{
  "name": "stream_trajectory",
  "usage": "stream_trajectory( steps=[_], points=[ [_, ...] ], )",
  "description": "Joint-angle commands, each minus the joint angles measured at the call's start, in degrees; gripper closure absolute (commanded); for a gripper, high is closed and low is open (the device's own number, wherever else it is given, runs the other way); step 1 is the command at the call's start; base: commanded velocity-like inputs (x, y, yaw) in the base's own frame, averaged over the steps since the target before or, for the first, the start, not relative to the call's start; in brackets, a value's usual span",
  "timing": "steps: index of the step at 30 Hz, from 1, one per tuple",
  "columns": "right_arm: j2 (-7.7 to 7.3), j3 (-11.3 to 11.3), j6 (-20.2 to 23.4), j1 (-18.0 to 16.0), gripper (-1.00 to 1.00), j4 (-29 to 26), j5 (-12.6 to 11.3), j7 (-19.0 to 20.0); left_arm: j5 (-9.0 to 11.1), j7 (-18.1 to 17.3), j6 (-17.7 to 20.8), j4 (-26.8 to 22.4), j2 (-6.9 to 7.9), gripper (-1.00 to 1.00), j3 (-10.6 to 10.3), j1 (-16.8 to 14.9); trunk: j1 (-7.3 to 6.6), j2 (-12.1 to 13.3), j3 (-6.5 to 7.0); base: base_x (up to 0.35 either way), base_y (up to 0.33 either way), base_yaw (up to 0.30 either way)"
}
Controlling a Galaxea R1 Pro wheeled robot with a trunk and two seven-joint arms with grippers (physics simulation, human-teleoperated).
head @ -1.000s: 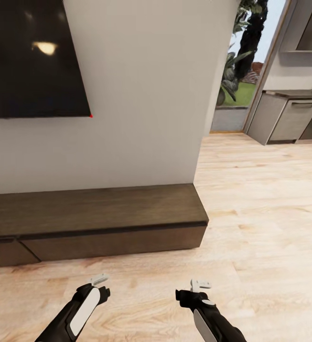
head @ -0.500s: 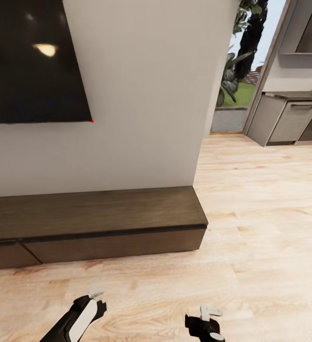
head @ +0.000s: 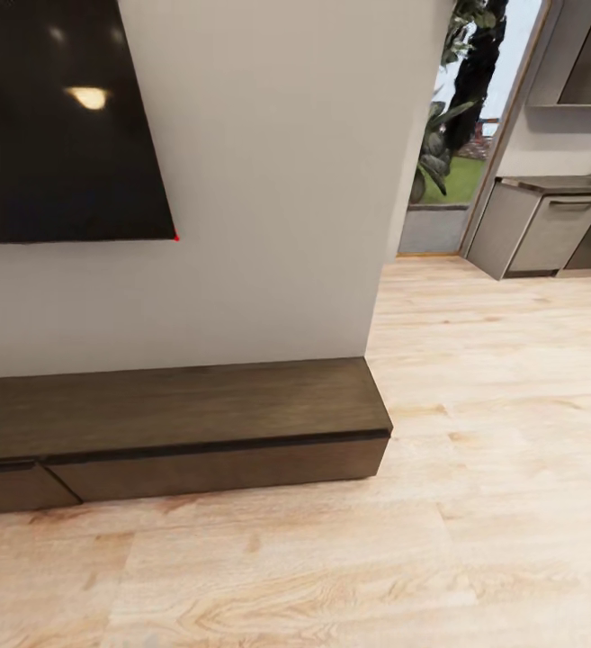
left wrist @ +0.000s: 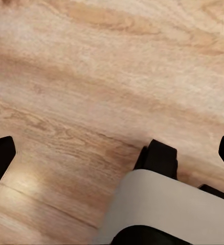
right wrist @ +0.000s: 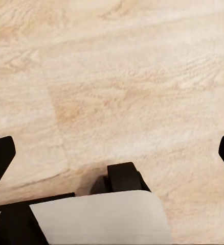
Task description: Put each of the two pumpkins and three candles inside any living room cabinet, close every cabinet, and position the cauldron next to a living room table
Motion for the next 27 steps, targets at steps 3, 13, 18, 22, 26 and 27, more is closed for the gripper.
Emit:
stream_trajectory(
  steps=[3, 13, 18, 22, 26, 27],
  points=[
    [-0.01, 0.51, -0.60, 0.88, -1.00, 0.57, -0.43, -0.27, -0.09, -2.40, -2.58, 4.35, 0.23, -1.00, -0.59, 0.07, -0.01, -0.01, -0.03, 0.000, 0.000, 0.000],
    [-0.76, 0.45, -0.73, 5.08, -1.00, 0.77, -0.49, -0.43, -0.42, -4.33, -6.81, 6.92, 1.52, -1.00, -0.64, 4.11, -0.67, 1.20, 0.51, 0.000, 0.000, 0.000],
    [-0.90, 0.45, -0.58, 5.92, -1.00, 0.82, -0.49, -0.43, -0.32, -4.43, -7.51, 7.02, 2.13, -1.00, -0.93, 5.34, -1.77, 3.20, 1.40, 0.000, 0.000, 0.000],
    [-0.93, 0.45, -0.48, 6.18, -1.00, 0.84, -0.47, -0.43, -0.38, -4.49, -7.65, 6.99, 2.18, -1.00, -1.71, 7.17, -2.65, 4.80, 2.12, 0.000, 0.000, 0.000],
    [-0.97, 0.47, -0.47, 6.63, -1.00, 0.84, -0.32, -0.43, -0.21, -4.47, -7.71, 7.02, 2.04, -1.00, -2.57, 8.09, -2.65, 4.80, 2.12, 0.000, 0.000, 0.000],
    [-0.96, 0.49, -0.50, 6.68, -1.00, 0.81, -0.26, -0.41, -0.04, -4.44, -7.70, 7.01, 2.06, -1.00, -2.66, 8.28, -2.65, 4.80, 2.12, 0.000, 0.000, 0.000]
  ],
)
